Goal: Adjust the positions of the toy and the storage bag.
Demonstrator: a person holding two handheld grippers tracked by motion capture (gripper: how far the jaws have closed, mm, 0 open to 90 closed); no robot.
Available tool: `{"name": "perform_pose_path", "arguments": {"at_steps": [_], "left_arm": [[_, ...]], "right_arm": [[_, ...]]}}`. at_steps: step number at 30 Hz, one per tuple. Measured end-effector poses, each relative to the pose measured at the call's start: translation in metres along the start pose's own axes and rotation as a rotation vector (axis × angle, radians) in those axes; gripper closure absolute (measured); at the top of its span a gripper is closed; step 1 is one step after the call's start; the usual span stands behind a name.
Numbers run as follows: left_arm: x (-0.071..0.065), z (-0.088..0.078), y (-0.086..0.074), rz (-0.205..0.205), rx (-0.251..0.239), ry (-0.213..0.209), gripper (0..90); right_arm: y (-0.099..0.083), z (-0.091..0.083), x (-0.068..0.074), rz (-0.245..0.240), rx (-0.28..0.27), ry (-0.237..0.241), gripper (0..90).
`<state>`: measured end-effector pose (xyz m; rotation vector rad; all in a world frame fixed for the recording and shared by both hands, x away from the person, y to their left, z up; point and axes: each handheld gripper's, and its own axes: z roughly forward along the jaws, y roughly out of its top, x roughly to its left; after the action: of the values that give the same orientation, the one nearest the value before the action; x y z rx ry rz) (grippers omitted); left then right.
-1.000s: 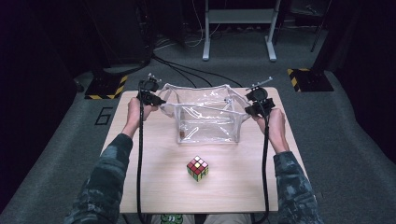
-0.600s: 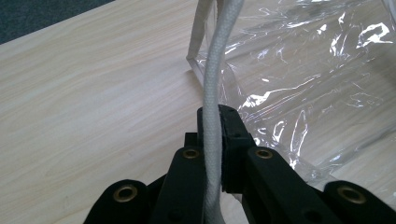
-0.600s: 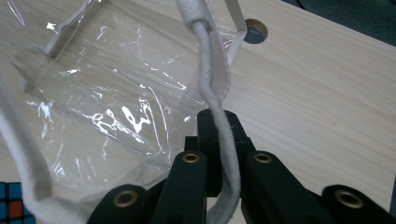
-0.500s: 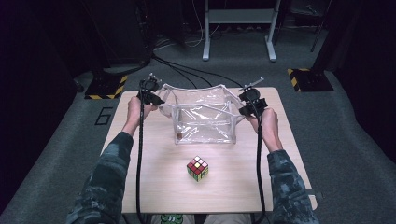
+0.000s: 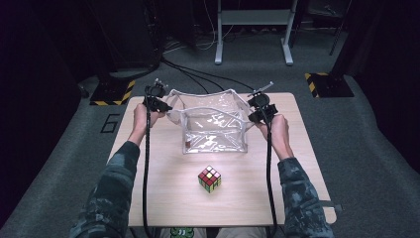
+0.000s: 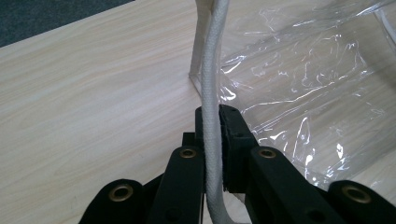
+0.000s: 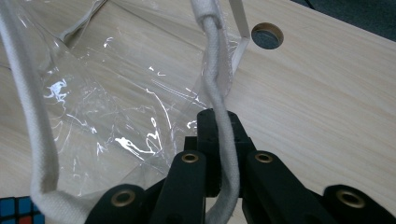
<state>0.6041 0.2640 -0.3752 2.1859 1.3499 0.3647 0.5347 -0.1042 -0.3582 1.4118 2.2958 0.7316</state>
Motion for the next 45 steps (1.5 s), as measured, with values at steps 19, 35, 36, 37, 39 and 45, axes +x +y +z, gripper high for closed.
{"name": "perform_pose_path", "arguments": {"at_steps": [19, 35, 36, 37, 39, 45], "left_arm": [[0.004, 0.005, 0.003, -0.011, -0.010, -0.002, 84.1], [-0.008, -0.010, 0.003, 0.014, -0.060, 0.032, 36.5], [-0.010, -0.012, 0.003, 0.021, -0.071, 0.032, 33.3], [-0.011, -0.014, 0.004, 0.023, -0.086, 0.033, 29.3], [-0.014, -0.019, 0.005, 0.033, -0.098, 0.033, 25.1], [-0.021, -0.035, 0.005, 0.040, -0.161, 0.026, 16.3]], "right_arm": [[-0.001, -0.003, 0.005, 0.048, 0.021, 0.048, 88.5], [-0.006, 0.000, -0.003, 0.074, -0.026, 0.023, 64.3], [-0.007, 0.000, -0.004, 0.082, -0.028, 0.018, 59.0], [-0.008, -0.001, -0.005, 0.086, -0.036, 0.019, 54.3], [-0.010, -0.001, -0.006, 0.087, -0.042, 0.016, 50.9], [-0.012, -0.004, -0.005, 0.091, -0.075, 0.027, 31.5]]}}
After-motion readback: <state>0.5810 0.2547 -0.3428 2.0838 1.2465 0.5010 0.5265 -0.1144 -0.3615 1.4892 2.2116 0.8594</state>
